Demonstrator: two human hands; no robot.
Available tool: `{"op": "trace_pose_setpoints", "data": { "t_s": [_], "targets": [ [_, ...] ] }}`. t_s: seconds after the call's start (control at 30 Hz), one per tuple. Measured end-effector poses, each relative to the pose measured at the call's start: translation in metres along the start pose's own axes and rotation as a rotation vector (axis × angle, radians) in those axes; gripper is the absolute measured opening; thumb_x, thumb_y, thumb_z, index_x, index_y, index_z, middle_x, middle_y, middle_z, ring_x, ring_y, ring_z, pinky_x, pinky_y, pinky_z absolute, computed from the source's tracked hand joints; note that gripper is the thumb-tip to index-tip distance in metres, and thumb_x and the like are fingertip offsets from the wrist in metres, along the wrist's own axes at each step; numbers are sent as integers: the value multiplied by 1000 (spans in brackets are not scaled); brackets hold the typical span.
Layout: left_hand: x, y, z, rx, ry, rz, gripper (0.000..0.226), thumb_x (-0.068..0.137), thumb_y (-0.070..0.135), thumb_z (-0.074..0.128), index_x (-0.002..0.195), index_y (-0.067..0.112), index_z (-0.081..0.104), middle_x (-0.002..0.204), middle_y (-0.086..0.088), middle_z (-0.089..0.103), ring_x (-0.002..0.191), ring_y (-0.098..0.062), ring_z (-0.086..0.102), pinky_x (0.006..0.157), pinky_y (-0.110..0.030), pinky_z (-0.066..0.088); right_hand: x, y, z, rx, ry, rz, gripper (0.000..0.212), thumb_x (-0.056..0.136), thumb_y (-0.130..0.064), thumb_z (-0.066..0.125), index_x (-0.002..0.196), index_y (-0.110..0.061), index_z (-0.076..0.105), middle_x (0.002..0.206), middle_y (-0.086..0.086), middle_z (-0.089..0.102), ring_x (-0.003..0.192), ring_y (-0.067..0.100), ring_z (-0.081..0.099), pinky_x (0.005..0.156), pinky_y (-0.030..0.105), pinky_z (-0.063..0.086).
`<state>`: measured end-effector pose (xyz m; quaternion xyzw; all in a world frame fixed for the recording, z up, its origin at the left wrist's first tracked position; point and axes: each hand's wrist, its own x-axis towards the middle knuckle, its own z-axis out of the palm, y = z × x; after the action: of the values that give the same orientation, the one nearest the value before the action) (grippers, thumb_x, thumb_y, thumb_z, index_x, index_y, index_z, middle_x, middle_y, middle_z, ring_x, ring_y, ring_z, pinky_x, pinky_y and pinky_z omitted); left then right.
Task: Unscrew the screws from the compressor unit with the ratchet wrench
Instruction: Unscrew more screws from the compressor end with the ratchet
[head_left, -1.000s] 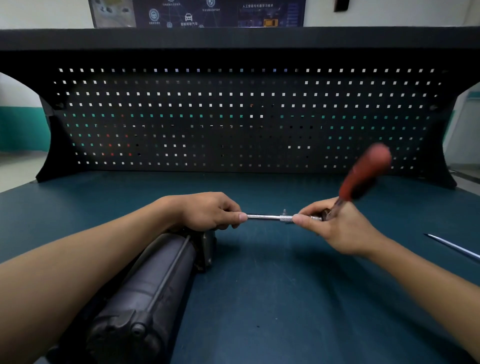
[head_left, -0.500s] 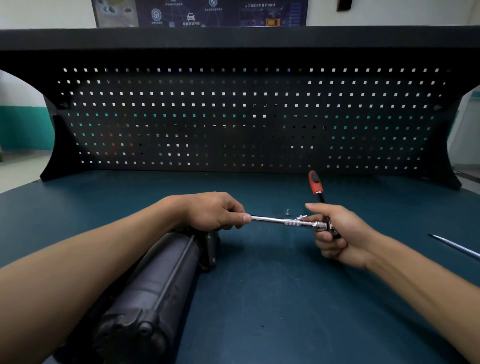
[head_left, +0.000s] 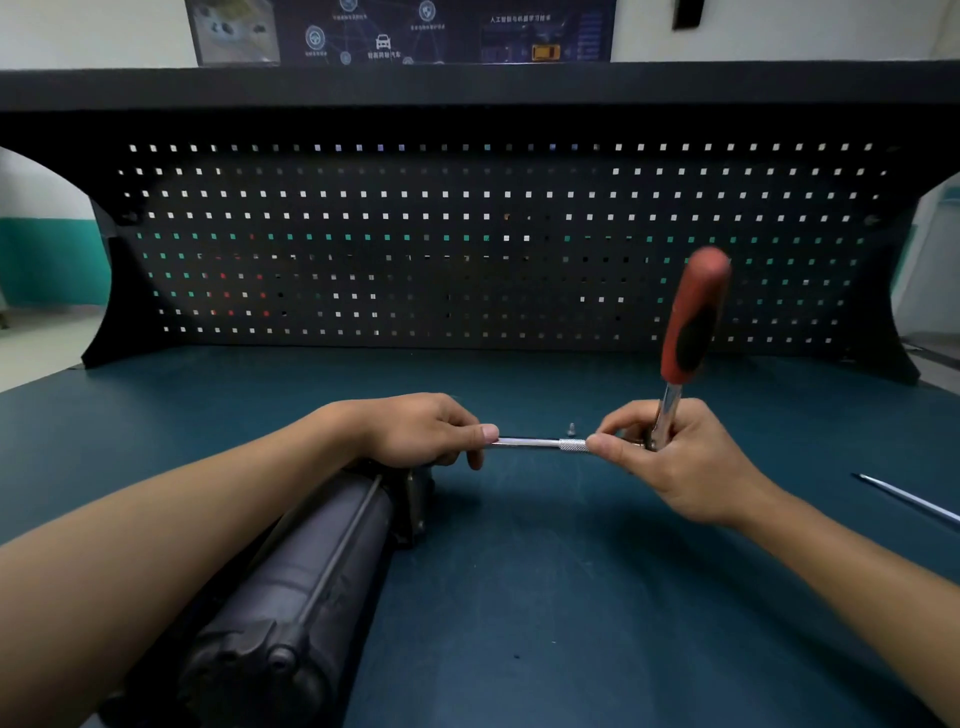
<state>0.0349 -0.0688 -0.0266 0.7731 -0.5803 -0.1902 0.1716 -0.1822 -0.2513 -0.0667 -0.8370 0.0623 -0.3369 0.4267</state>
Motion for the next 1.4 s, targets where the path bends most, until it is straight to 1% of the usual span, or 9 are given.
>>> {"op": "trace_pose_setpoints", "data": {
  "t_s": [0.07,0.13,0.3,0.5,0.63,0.73,0.9,1.2,1.4],
  "targets": [
    [-1,2,0,6,2,-5,49,99,58,41,90,19,69,64,7,47,54,-11,38,51,-17,35,-1,2,0,-92,2,-59,21,75,-38,76,78,-17,76,56,-1,57,50,16,45,52,27,36],
    [0,3,1,11,3,-11,49,99,57,42,88,18,68,64,6,47,54,-11,38,50,-18,35,1,4,-1,-198,15,-134,14,78,-31,78,83,-17,78,69,-3,69,60,6,59,59,18,43],
    [0,3,1,21,13,-19,48,99,57,42,85,18,65,61,9,47,53,-11,38,51,-19,35,5,13,0,-258,62,-289,16,75,-20,83,90,-22,78,74,-5,67,66,7,61,65,12,44],
    [2,3,1,81,25,-23,49,99,59,41,77,18,57,60,12,47,52,-9,37,49,-17,34,5,10,-1,-58,33,-55,10,76,-28,82,85,-30,78,79,-5,74,68,0,64,65,8,46],
    [3,3,0,97,28,-23,48,99,59,42,78,19,58,53,15,46,47,-4,37,46,-13,33,5,7,-1,-102,-15,32,5,82,-30,79,84,-25,79,74,-2,73,64,0,60,61,11,44],
    [3,2,0,86,24,-20,46,99,57,44,78,19,59,50,16,43,45,-4,36,45,-13,32,5,4,-3,-107,-51,139,35,76,-56,71,79,-22,78,56,-10,57,53,3,50,53,13,39],
    [4,2,0,97,15,-16,45,100,55,44,79,18,59,47,16,42,45,-5,34,45,-14,31,8,0,0,136,-9,467,80,60,-76,65,87,-2,73,52,2,39,45,15,37,41,22,32],
    [7,1,-1,120,1,-4,45,100,54,45,79,18,60,47,16,42,45,-5,34,45,-14,31,7,2,-8,370,-265,742,89,62,-81,60,96,-1,76,51,-1,31,38,13,24,45,26,18],
    [7,-1,-1,119,3,-2,46,99,56,44,79,19,61,49,15,43,46,-6,34,45,-16,31,3,6,-7,586,-229,759,66,67,-70,64,95,-11,72,48,-3,27,31,8,21,41,24,18]
  ]
}}
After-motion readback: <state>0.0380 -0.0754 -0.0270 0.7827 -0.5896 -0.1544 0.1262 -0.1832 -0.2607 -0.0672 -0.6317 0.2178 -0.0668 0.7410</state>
